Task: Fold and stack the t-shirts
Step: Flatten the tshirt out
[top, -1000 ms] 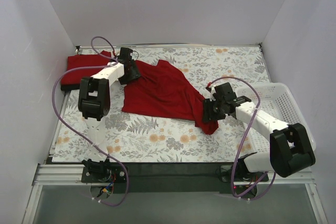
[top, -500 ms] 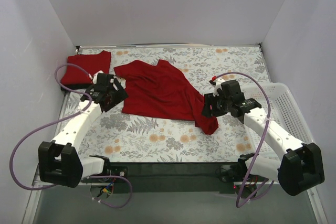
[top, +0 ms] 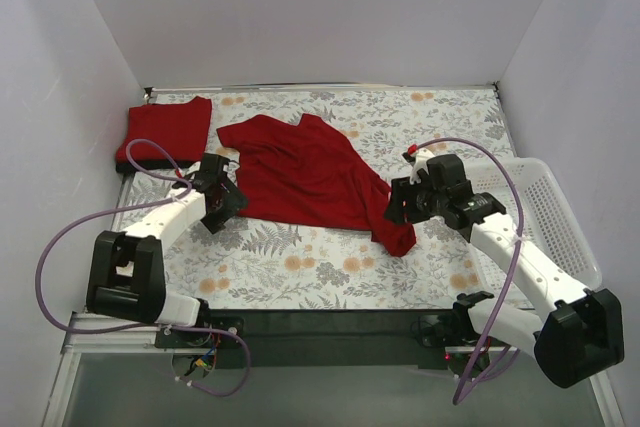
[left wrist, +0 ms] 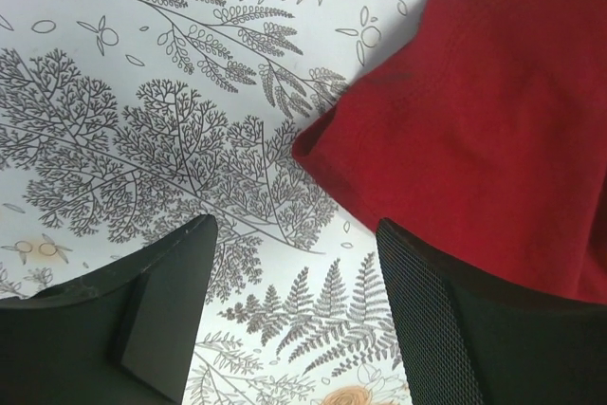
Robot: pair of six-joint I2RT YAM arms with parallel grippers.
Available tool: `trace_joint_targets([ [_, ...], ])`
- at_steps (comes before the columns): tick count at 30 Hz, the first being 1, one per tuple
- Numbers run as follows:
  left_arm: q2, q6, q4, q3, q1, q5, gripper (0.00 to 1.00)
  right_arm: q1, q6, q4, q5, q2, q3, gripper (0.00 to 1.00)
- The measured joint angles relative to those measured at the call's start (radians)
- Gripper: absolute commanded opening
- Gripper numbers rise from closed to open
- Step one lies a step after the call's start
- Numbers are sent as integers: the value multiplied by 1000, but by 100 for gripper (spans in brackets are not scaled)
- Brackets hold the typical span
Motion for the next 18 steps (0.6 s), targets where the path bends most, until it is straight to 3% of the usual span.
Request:
trace_joint_targets([
  [18,110,-82,80,6,0,-25,57,0,-3,4,-14,-24,-66,54],
])
